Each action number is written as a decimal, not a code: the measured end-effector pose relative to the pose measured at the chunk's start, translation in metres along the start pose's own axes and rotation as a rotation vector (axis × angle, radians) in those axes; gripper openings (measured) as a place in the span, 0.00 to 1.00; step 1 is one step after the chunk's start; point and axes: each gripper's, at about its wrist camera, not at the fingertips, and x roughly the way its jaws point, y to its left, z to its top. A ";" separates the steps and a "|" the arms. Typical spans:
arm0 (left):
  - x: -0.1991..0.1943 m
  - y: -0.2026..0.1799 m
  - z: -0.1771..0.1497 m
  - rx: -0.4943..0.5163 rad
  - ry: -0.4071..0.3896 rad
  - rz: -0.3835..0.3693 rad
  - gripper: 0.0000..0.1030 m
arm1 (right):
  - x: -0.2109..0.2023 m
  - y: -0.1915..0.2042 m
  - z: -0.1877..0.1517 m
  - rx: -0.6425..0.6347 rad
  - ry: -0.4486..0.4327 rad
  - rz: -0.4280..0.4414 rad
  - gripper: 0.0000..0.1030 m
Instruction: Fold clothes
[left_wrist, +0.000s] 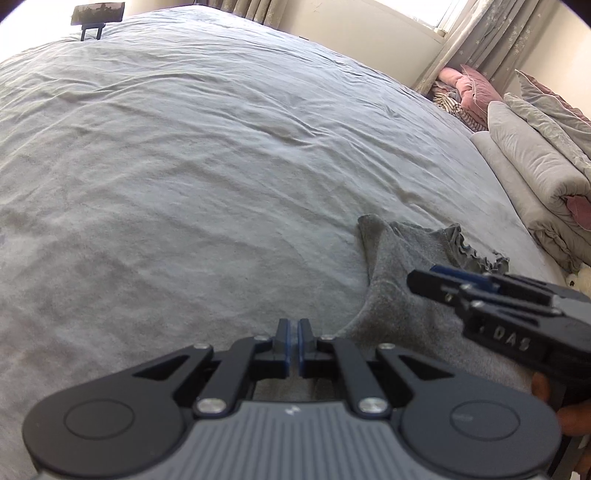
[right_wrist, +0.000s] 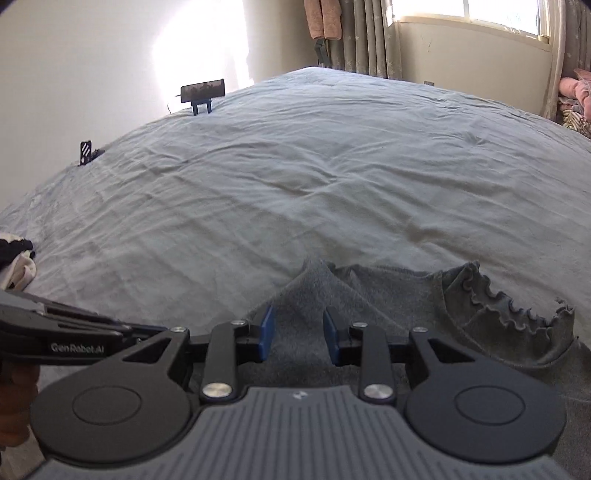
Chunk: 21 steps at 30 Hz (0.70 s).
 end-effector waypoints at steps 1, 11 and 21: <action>0.001 -0.001 -0.001 0.007 -0.001 0.005 0.04 | 0.010 0.000 -0.008 0.013 0.001 -0.016 0.23; -0.004 0.008 0.006 -0.029 0.000 0.003 0.04 | -0.028 -0.002 -0.016 0.104 -0.093 -0.033 0.28; 0.000 0.007 0.004 -0.016 0.002 0.021 0.04 | -0.071 -0.026 -0.046 0.165 -0.122 -0.088 0.42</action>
